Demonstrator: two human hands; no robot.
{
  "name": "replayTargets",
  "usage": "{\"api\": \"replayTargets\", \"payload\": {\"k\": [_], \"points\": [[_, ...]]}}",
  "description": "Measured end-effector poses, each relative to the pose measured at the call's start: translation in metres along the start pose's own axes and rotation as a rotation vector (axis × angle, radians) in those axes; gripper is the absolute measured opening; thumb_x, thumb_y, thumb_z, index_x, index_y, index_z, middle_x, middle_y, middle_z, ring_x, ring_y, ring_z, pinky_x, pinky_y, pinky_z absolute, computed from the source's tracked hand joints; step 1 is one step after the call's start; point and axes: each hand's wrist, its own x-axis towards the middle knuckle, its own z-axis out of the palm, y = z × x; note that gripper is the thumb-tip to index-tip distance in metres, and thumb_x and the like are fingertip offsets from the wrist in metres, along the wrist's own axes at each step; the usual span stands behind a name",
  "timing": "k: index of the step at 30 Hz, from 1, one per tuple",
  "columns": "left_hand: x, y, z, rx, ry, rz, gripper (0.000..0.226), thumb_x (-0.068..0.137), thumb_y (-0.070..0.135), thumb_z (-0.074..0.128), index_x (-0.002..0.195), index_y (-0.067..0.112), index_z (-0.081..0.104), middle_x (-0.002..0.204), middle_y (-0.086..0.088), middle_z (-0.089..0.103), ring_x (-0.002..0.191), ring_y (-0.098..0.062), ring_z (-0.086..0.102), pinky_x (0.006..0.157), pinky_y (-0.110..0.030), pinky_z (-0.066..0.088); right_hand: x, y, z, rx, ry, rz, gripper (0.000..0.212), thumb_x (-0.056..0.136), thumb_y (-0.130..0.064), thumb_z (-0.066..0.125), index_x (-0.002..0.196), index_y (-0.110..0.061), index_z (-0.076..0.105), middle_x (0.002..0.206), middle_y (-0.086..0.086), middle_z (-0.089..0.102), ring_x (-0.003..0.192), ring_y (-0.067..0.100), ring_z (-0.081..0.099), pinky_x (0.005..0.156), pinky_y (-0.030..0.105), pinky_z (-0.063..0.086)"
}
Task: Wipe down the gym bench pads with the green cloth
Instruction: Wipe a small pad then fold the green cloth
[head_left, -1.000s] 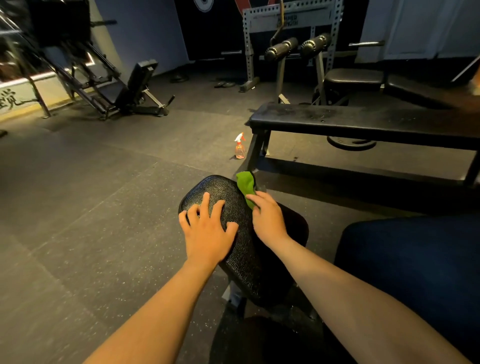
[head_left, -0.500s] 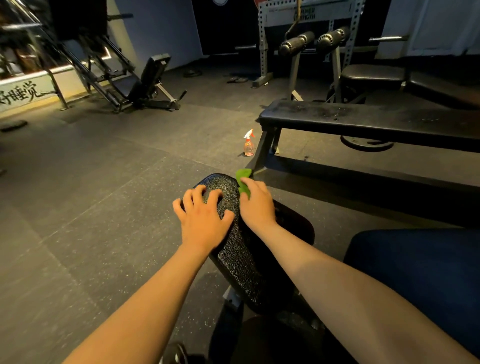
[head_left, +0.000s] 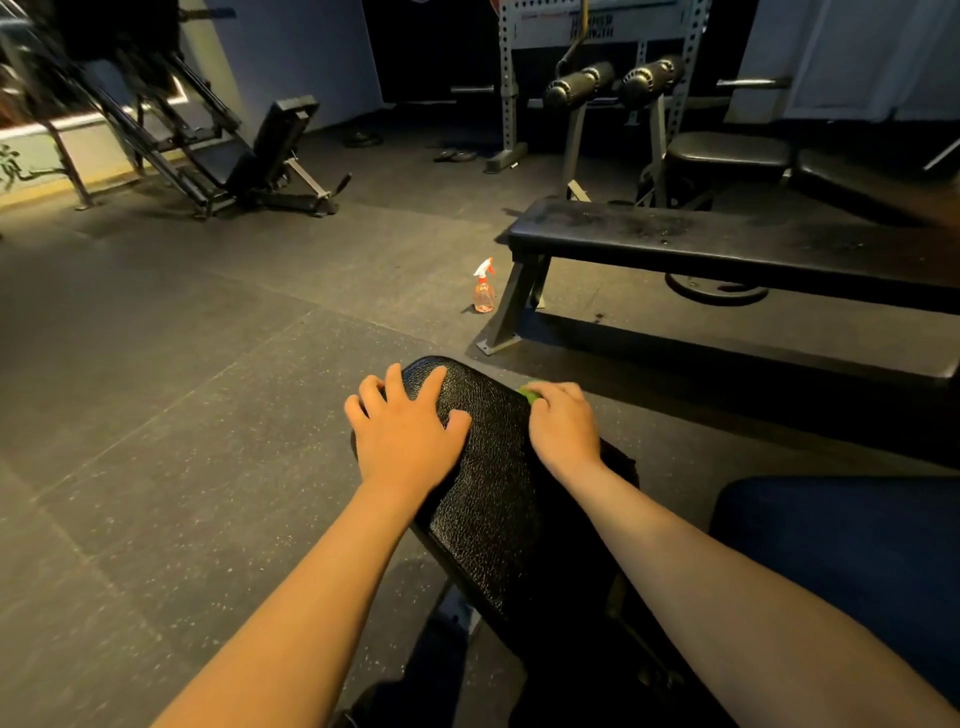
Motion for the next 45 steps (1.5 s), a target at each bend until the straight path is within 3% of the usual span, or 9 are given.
{"api": "replayTargets", "payload": {"k": [9,15,21,23,26,31,39,43,45], "points": [[0.009,0.003,-0.001,-0.028,0.017,0.01,0.054,0.098,0.052,0.037,0.15,0.04,0.037,0.156,-0.01,0.036,0.133,-0.036,0.031,0.109,-0.051,0.023,0.019,-0.046,0.02,0.017,-0.163,-0.293,0.044,0.097,-0.015,0.041,0.133,-0.032,0.06,0.136,-0.001,0.055,0.125,0.018,0.051,0.106,0.032,0.039],[0.014,0.018,0.004,-0.041,0.019,0.107,0.05,0.097,0.046,0.041,0.146,0.039,0.045,0.163,-0.008,0.027,0.144,-0.034,0.021,0.118,-0.057,0.006,-0.003,0.016,-0.016,-0.062,-0.081,-0.055,0.037,0.099,-0.021,0.038,0.124,-0.031,0.063,0.127,0.001,0.057,0.118,0.021,0.053,0.101,0.038,0.044],[0.004,0.05,0.014,0.027,-0.106,0.354,0.052,0.101,0.049,0.032,0.152,0.039,0.036,0.166,-0.004,0.022,0.15,-0.033,0.013,0.12,-0.057,0.001,-0.02,0.078,-0.071,-0.184,-0.226,0.346,0.035,0.105,-0.019,0.03,0.109,-0.012,0.063,0.115,0.012,0.063,0.105,0.028,0.058,0.098,0.043,0.046],[0.004,0.051,0.014,0.042,-0.121,0.368,0.053,0.101,0.05,0.03,0.152,0.039,0.034,0.165,-0.003,0.022,0.149,-0.034,0.014,0.119,-0.056,0.005,-0.019,0.07,-0.064,-0.131,-0.17,0.358,0.033,0.103,-0.015,0.033,0.108,-0.013,0.065,0.115,0.009,0.063,0.106,0.026,0.058,0.097,0.04,0.046],[0.005,0.052,0.014,0.053,-0.118,0.364,0.054,0.1,0.052,0.03,0.152,0.04,0.035,0.164,-0.002,0.025,0.147,-0.034,0.016,0.118,-0.056,0.009,-0.015,0.035,-0.036,0.003,0.015,0.18,0.035,0.098,-0.011,0.039,0.113,-0.023,0.068,0.121,0.001,0.062,0.114,0.019,0.056,0.101,0.035,0.044],[0.002,0.053,0.013,0.048,-0.113,0.357,0.054,0.099,0.053,0.031,0.151,0.041,0.036,0.164,-0.001,0.026,0.146,-0.032,0.018,0.118,-0.054,0.01,-0.021,0.011,-0.014,0.013,-0.007,0.011,0.046,0.096,-0.008,0.038,0.132,-0.025,0.061,0.136,0.001,0.053,0.128,0.021,0.046,0.111,0.037,0.038],[0.002,0.056,0.013,-0.005,-0.096,0.328,0.052,0.097,0.053,0.036,0.148,0.041,0.043,0.161,0.0,0.031,0.145,-0.031,0.02,0.118,-0.053,0.01,-0.063,0.051,-0.019,-0.124,0.164,0.245,0.05,0.102,-0.015,0.038,0.149,-0.03,0.037,0.158,0.002,0.024,0.143,0.022,0.024,0.111,0.038,0.032],[0.003,0.051,0.013,-0.062,-0.079,0.329,0.049,0.096,0.051,0.044,0.143,0.039,0.051,0.159,0.0,0.037,0.145,-0.028,0.025,0.118,-0.049,0.013,-0.071,0.055,-0.022,0.019,0.198,0.475,0.051,0.102,-0.017,0.037,0.151,-0.029,0.029,0.154,0.007,0.026,0.138,0.028,0.031,0.107,0.044,0.036],[0.005,0.047,0.01,-0.139,-0.067,0.316,0.046,0.096,0.046,0.05,0.14,0.034,0.057,0.158,-0.002,0.04,0.145,-0.027,0.028,0.118,-0.047,0.016,-0.067,0.053,-0.029,0.054,0.184,0.49,0.049,0.102,-0.016,0.038,0.149,-0.029,0.034,0.152,0.005,0.03,0.136,0.026,0.034,0.108,0.043,0.035]]}}
